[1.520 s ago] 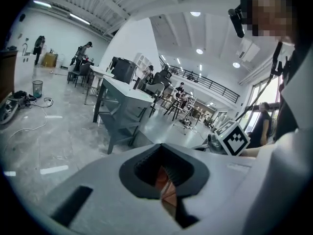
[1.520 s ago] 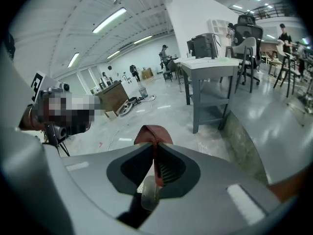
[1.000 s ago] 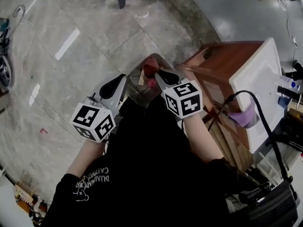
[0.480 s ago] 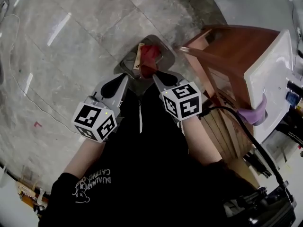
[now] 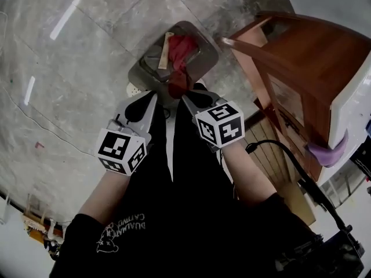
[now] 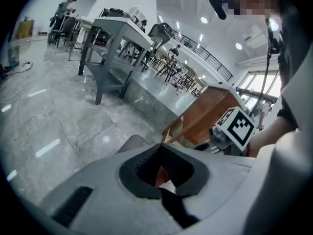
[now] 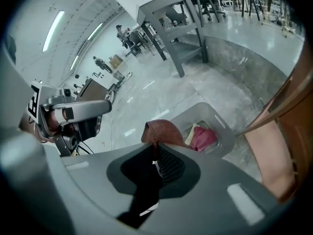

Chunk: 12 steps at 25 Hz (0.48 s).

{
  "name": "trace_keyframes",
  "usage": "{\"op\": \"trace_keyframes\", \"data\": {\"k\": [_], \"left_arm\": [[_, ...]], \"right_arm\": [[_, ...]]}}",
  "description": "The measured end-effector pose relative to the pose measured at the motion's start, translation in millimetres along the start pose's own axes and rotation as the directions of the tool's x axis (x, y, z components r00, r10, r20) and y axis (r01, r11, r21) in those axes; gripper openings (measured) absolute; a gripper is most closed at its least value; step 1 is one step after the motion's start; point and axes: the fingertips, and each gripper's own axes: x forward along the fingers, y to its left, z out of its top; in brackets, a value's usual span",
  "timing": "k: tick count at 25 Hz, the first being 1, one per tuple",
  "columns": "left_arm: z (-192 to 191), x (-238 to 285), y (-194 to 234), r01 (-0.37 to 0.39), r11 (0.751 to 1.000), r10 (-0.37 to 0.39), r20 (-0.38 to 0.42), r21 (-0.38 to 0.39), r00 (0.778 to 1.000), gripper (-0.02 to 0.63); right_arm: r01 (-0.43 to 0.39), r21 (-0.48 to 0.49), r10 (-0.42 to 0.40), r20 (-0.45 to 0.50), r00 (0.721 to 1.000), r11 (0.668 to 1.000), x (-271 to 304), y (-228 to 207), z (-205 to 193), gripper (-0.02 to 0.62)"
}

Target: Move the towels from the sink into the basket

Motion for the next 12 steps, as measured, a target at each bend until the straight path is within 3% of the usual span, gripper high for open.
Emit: {"op": "trace_keyframes", "data": {"k": [7, 12], "left_arm": [[-70.6, 45.4, 28.2, -0.069, 0.994, 0.063, -0.084, -0.079, 0.995, 0.003], [-91.4, 66.8, 47.8, -0.091, 0.993, 0.084, -0.088, -0.08, 0.993, 0.003]], "right_arm": [[-0.079, 0.085, 0.084, -0.056, 0.995, 0.993, 54.8, -32.8, -36.4, 0.038], [-0.024, 0.094, 0.031, -0.071, 0.997, 0.995, 86.9, -58.9, -57.2, 0.038]]}}
